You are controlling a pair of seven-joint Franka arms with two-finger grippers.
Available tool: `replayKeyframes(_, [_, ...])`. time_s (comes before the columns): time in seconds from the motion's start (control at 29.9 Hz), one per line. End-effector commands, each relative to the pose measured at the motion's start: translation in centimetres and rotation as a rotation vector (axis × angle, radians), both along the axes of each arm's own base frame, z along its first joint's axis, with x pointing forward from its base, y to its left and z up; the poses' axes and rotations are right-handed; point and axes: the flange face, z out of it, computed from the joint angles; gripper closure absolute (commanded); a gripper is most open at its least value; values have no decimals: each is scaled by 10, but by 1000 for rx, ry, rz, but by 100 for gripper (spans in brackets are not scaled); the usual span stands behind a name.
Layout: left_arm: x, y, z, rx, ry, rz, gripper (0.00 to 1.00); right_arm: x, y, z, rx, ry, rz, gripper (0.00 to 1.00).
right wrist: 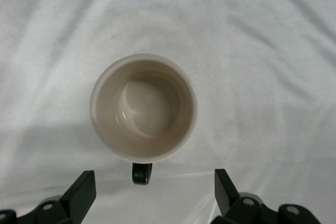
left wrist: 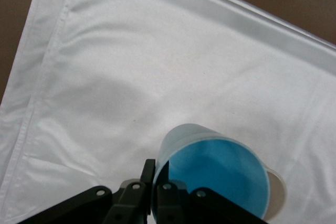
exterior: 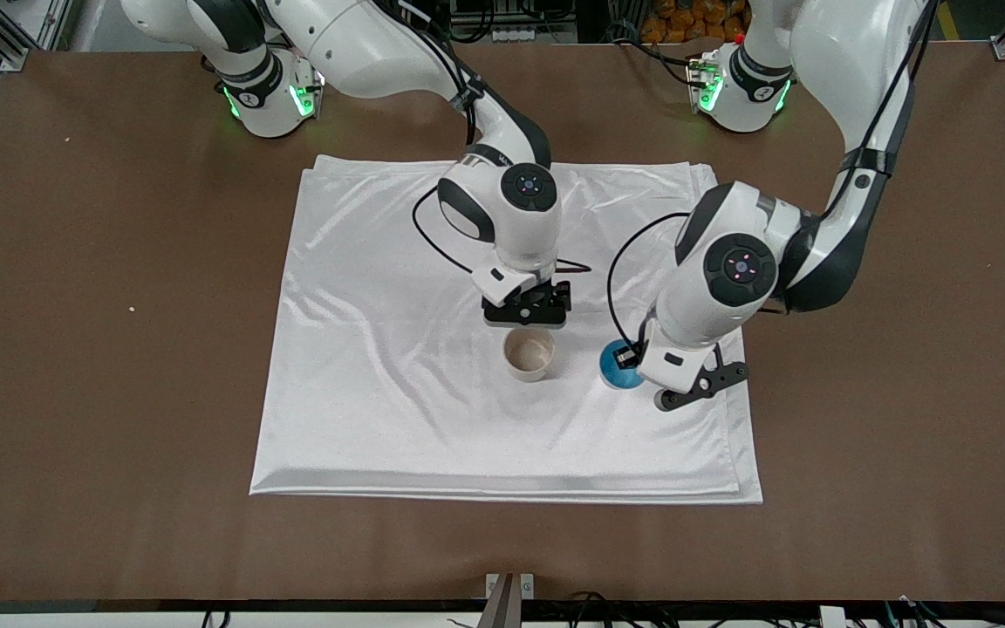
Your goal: Place blue cup into white mug on cloth
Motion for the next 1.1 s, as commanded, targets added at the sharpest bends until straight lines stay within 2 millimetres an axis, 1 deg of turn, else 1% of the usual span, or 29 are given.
replayKeyframes(0.0, [-15, -21, 1, 19, 5, 22, 100, 2, -20, 75, -5, -17, -31, 0])
replayKeyframes(0.17, [-28, -44, -8, 23, 17, 23, 100, 4, -47, 133, -23, -1, -42, 0])
replayKeyframes(0.3, [-38, -64, -17, 24, 19, 30, 100, 7, -76, 171, -58, 34, 2, 0])
replayKeyframes(0.37, [-42, -76, -15, 20, 8, 40, 100, 11, -92, 187, -62, 40, 5, 0])
replayKeyframes(0.43, [-44, -82, -19, 22, 3, 44, 100, 13, -105, 203, -65, 43, 11, 0])
replayKeyframes(0.67, [-43, -100, -22, -3, -41, 90, 100, 26, -159, 249, -78, 56, 28, 0])
replayKeyframes(0.77, [-50, -115, -28, -17, -53, 87, 100, 33, -186, 266, -80, 60, 43, 0])
replayKeyframes(0.84, [-51, -119, -35, -13, -60, 90, 100, 37, -204, 277, -82, 64, 59, 0])
replayKeyframes(0.9, [-55, -126, -37, -18, -68, 93, 100, 42, -223, 288, -81, 61, 70, 0])
replayKeyframes(1.04, [-54, -129, -41, -29, -77, 96, 100, 51, -257, 306, -78, 54, 82, 0])
replayKeyframes(1.07, [-54, -129, -42, -30, -79, 97, 100, 54, -269, 309, -79, 57, 79, 0])
